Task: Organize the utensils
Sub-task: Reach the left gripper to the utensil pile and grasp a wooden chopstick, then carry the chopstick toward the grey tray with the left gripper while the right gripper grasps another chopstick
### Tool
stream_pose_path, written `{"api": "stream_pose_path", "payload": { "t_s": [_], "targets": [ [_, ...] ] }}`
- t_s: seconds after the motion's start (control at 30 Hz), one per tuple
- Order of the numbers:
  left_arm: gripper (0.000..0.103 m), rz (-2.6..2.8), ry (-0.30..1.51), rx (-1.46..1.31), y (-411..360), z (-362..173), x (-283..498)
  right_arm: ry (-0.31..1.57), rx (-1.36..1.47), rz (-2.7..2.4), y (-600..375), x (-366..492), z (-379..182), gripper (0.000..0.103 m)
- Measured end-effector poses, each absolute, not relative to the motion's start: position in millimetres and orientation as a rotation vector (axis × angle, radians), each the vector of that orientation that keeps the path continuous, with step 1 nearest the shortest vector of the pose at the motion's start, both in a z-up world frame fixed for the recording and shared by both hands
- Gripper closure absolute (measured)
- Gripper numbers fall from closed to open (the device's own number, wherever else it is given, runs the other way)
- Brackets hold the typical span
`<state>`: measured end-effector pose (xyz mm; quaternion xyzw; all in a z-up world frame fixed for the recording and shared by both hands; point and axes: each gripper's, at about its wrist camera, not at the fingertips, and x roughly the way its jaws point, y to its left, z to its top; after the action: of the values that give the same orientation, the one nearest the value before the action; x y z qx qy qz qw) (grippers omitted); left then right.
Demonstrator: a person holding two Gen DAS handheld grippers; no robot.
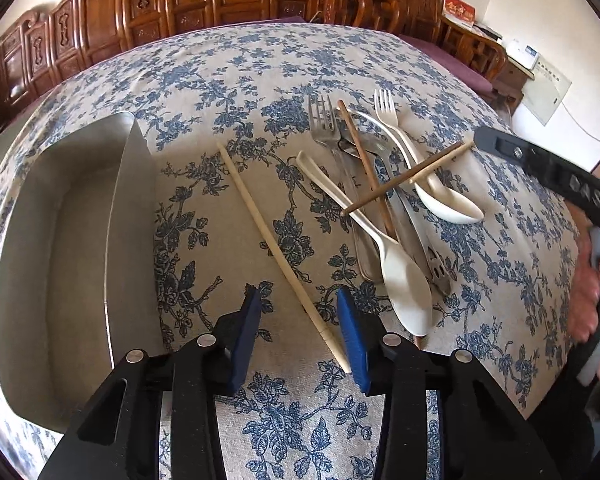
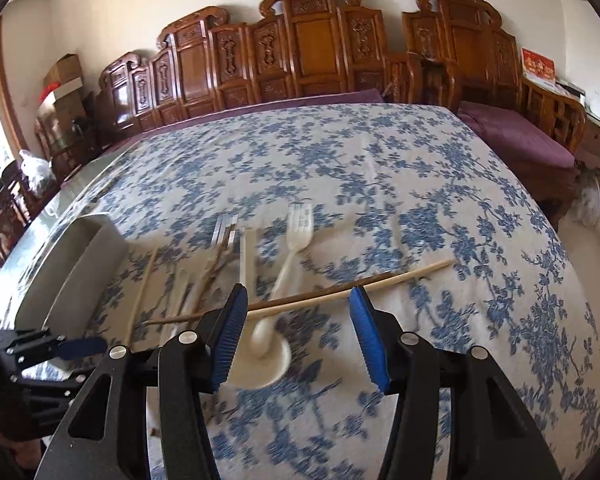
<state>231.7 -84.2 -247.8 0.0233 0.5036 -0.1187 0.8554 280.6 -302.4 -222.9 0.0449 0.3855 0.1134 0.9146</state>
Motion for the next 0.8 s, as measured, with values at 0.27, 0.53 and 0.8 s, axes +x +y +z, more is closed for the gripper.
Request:
{"api": "stream_pose_path", "payload": {
  "t_s": [0.27, 0.53, 0.8],
  "targets": [
    [0.095, -0.26, 1.057, 0.036, -78.7, -253.6, 229.4, 0.826, 0.029, 0.239, -311.8, 305.3, -234.9, 0.047],
    [0.099, -0.246, 1.018, 0.043, -73.5, -249.0, 221.1, 0.878, 0.04, 0.216, -308.5, 314.3, -246.8, 0.048],
    [0.099, -0.255, 0.977, 0.006, -68.4, -236.0, 218.3, 0.94, 0.134, 0.079, -325.4, 328.5, -263.4, 0.047]
  ]
}}
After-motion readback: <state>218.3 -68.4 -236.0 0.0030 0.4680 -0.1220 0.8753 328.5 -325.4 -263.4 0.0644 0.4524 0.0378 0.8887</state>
